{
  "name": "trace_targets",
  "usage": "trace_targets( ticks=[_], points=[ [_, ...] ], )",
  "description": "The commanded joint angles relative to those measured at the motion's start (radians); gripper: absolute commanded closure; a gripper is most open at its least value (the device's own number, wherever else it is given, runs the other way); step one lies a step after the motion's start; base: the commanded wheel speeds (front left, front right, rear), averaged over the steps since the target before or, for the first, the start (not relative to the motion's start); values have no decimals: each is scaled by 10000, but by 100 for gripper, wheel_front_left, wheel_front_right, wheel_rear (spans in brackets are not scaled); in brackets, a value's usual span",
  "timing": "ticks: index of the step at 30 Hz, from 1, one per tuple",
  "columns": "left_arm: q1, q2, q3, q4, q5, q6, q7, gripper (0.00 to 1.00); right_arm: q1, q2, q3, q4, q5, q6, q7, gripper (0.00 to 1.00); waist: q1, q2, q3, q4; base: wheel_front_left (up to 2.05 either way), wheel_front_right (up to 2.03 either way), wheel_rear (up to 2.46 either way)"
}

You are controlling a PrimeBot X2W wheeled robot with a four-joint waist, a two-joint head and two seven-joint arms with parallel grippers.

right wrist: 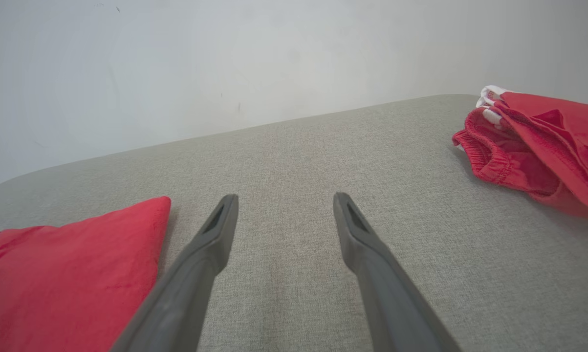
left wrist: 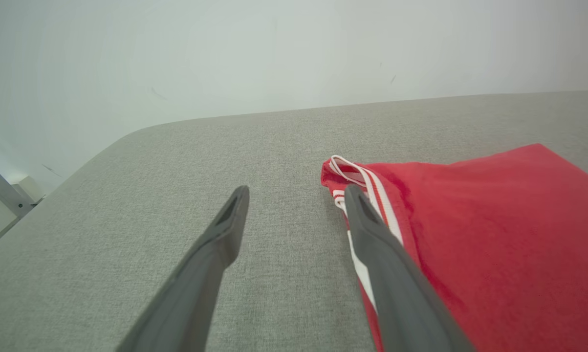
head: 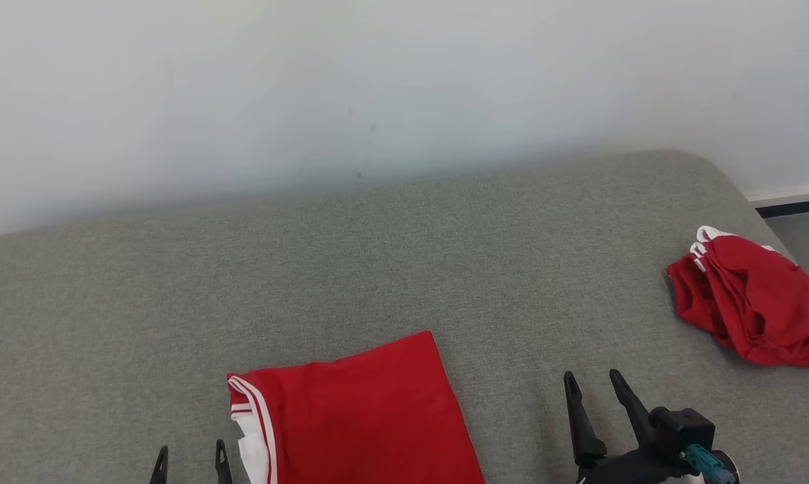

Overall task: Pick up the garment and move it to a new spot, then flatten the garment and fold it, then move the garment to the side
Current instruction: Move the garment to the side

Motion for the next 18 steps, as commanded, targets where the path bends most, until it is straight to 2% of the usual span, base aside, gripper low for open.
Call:
trace_targets(
  ticks=[1,9,18],
  points=[
    [33,-3,23,-47,27,-68,-29,0,104,28,-1,-5,46,-28,-37,0,0,0,20,30,0,0,0],
    [-22,-1,-89,-130,92,-79,-29,0,-10,36,233,20,115,-28,-38,0,0,0,196,338,0,0,0],
    [-258,2,-588,-222,-6,3,-29,0,-313,37,827,292,301,-28,-38,0,0,0,774,1563,0,0,0]
  ],
)
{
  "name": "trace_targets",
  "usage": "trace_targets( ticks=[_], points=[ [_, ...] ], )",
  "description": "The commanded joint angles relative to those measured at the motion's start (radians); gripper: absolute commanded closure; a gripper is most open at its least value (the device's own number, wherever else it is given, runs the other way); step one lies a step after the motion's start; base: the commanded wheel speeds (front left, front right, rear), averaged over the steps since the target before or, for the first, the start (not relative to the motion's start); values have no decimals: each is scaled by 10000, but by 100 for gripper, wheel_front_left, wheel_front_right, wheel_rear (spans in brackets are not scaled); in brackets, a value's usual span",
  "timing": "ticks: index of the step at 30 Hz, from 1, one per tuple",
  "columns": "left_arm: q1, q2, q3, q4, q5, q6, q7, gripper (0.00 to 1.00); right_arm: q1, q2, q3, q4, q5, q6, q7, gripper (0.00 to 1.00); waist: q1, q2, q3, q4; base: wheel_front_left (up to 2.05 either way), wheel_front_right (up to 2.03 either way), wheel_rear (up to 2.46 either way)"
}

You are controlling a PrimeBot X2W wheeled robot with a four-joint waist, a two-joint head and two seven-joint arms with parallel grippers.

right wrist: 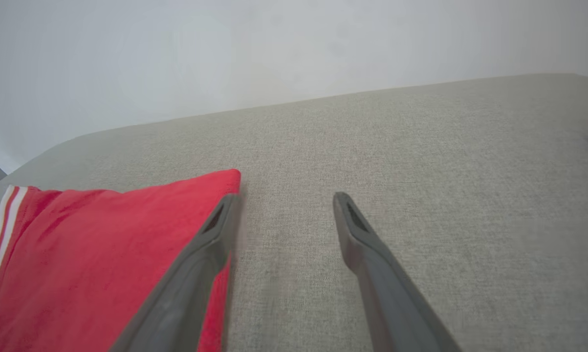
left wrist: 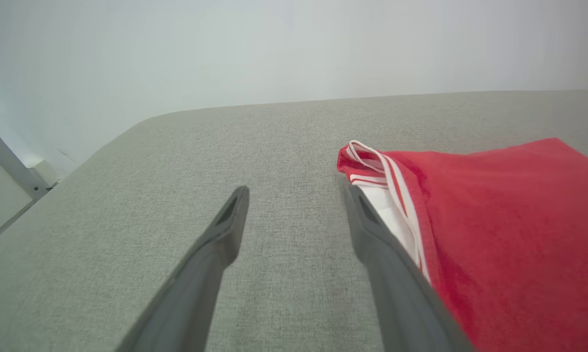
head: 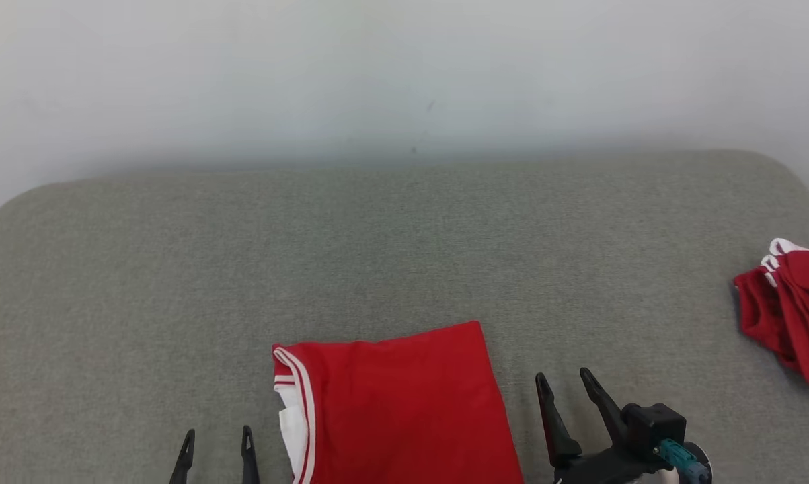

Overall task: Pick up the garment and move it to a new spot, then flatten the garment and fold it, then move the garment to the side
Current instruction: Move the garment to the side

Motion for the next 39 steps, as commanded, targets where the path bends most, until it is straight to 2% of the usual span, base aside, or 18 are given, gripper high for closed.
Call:
trace_targets(
  ticks=[1,10,18,19,20,21,25,29,30,39],
  points=[
    [-109,4,-76,-32,-16,48,-29,0,-144,22,50,79,98,-28,-39,0,0,0,388,654,0,0,0],
    [-223,3,-383,-9,-181,128,-29,0,-542,-37,187,1224,262,-28,-39,0,0,0,667,2070,0,0,0],
    [-4,0,-290,-24,-62,79,-29,0,-790,-27,304,2505,352,-28,-13,0,0,0,588,2484,0,0,0],
    [26,0,-252,-32,-76,92,-29,0,-813,-16,350,2633,405,-28,-11,23,0,0,578,2477,0,0,0],
    [36,3,-225,-35,-96,100,-29,0,-848,-10,387,2731,462,-27,-4,80,0,0,575,2457,0,0,0],
    [22,0,-219,-54,-117,115,-29,0,-880,-4,441,2795,504,-27,-2,100,0,0,575,2415,0,0,0],
    [-26,1,-200,-97,-133,113,-29,0,-973,-8,468,2884,604,-27,-8,100,0,0,543,2186,0,0,0],
    [64,1,-58,-86,-103,83,-29,0,-1064,-35,384,2777,692,-30,-20,100,0,0,372,1361,0,0,0],
    [64,1,-58,-86,-103,83,-29,0,-1064,-35,384,2777,692,-30,-20,100,0,0,372,1361,0,0,0],
    [-251,1,2,-23,-63,-74,-29,0,-1109,-1,484,2760,813,-30,-27,100,0,0,226,-974,0,0,0]
  ],
)
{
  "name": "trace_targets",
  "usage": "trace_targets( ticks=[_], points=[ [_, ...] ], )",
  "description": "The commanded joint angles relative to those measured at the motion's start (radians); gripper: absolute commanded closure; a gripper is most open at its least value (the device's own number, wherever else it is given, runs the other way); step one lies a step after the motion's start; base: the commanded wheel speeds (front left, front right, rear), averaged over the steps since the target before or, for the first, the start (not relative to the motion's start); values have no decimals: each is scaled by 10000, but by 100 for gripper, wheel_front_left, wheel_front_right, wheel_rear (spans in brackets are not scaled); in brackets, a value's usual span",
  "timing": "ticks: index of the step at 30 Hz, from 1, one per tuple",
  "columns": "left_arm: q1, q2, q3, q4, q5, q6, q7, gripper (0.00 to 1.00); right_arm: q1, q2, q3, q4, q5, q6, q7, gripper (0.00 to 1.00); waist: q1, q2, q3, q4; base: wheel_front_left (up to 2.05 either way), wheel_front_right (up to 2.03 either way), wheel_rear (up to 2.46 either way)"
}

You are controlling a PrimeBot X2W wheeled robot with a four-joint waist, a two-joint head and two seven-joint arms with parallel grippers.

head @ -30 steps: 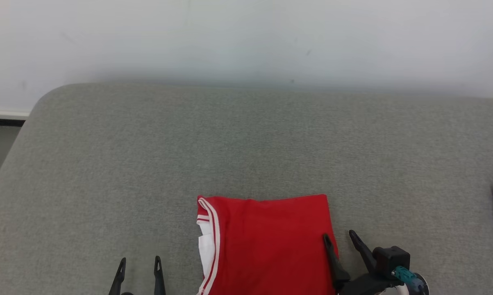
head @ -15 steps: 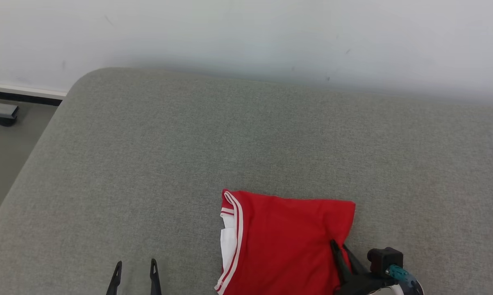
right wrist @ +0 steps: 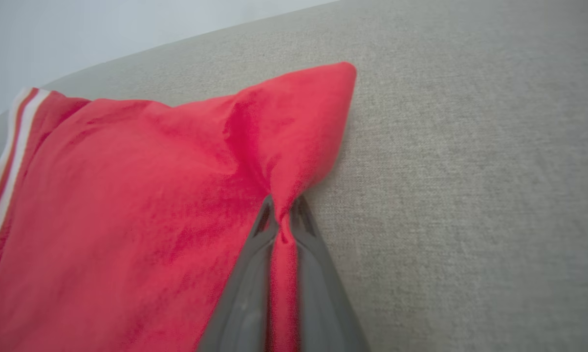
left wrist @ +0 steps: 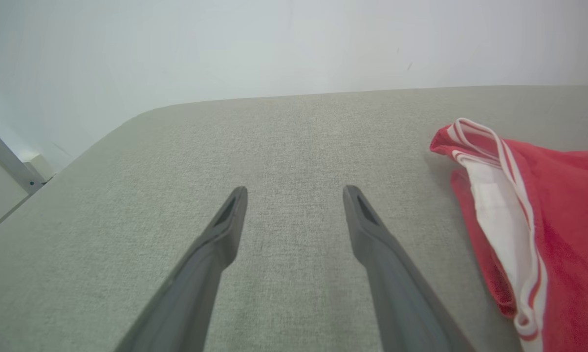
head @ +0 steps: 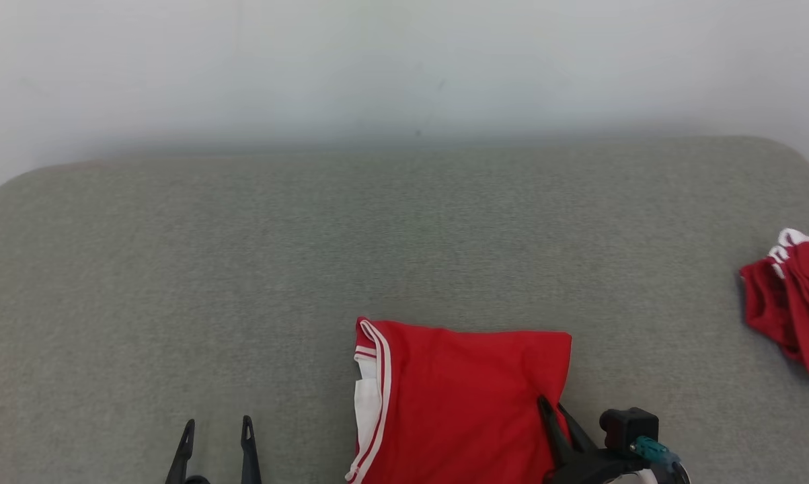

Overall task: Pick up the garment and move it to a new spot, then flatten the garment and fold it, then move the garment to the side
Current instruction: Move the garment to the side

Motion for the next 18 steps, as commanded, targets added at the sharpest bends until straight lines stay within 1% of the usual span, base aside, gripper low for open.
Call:
trace_targets(
  ticks=[1,11,16,18],
  points=[
    [-93,-5,-37,2,-31,-12,-29,0,-27,-11,-29,-31,96,-32,-12,100,-1,-1,-142,-1421,0,0,0],
    [-412,-2,-24,45,-45,-46,-29,0,-161,-1,54,-85,228,-32,-15,100,-1,-1,87,-3977,0,0,0],
    [-581,-2,-63,88,9,-115,-29,0,-243,2,182,-149,410,-32,-13,100,-1,-1,221,-5064,0,0,0],
    [-738,0,-122,113,83,-212,-29,0,-255,5,116,-218,489,-32,-13,100,-1,-1,320,-5355,0,0,0]
  ],
)
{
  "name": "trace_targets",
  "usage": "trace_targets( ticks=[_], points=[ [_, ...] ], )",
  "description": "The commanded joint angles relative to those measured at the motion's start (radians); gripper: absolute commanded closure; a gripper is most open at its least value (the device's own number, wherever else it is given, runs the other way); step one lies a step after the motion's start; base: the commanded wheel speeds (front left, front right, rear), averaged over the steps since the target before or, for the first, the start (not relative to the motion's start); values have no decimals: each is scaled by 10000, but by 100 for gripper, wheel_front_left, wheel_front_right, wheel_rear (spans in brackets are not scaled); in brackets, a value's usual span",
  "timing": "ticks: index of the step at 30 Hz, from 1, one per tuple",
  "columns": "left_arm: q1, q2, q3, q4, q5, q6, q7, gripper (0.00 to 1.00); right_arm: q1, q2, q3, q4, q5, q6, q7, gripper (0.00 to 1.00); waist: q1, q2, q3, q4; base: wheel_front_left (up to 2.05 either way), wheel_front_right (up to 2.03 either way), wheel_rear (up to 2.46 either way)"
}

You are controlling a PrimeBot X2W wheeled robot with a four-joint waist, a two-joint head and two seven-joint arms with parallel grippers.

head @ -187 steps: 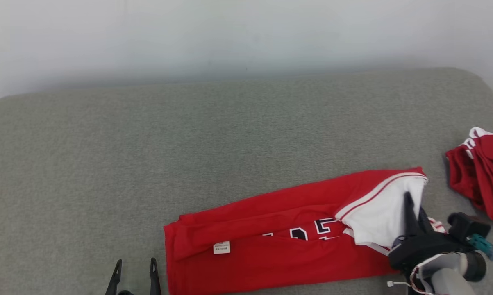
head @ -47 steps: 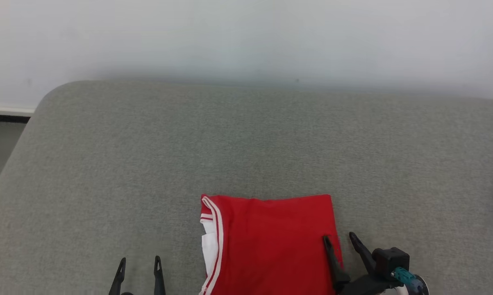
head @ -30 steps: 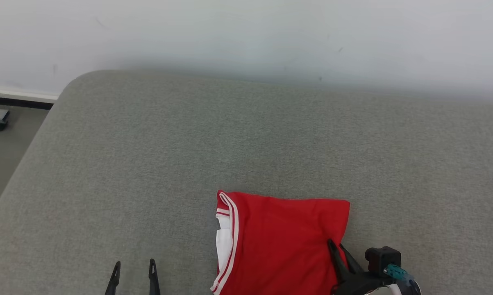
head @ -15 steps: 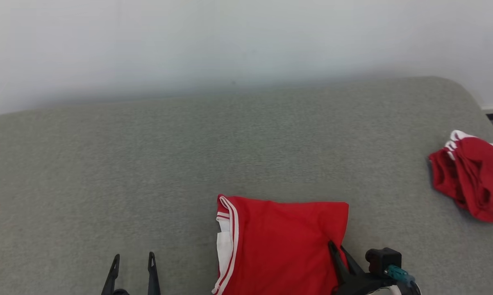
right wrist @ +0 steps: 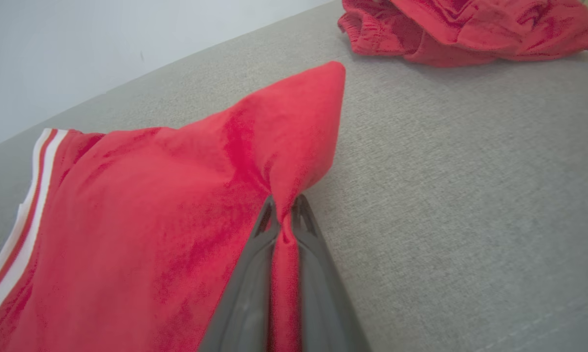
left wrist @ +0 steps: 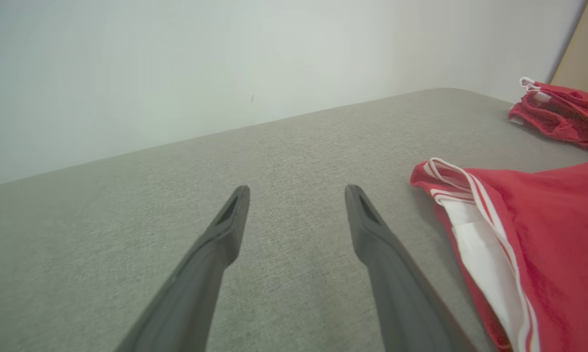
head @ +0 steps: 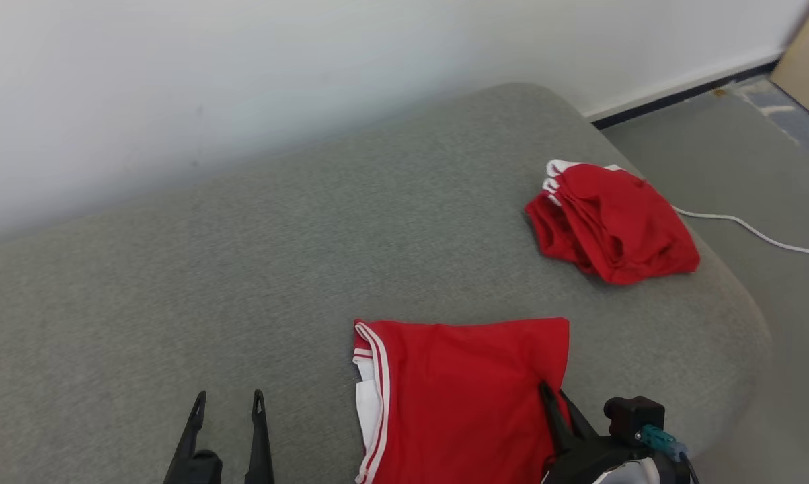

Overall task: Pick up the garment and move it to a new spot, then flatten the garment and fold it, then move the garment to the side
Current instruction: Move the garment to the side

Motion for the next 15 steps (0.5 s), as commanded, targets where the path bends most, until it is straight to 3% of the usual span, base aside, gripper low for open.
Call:
trace_targets(
  ticks=[1,9,15],
  points=[
    [-325,4,-86,68,118,-122,-29,0,-68,8,-195,-134,115,-30,-13,100,0,-1,344,-1580,0,0,0],
    [-1221,13,-501,585,375,-548,-29,0,200,21,-1039,-887,48,-28,-13,100,0,-1,830,-1830,0,0,0],
    [-1513,8,-694,792,398,-593,-29,0,376,14,-1244,-1293,-3,-28,-11,100,0,-1,935,-1866,0,0,0]
  ],
)
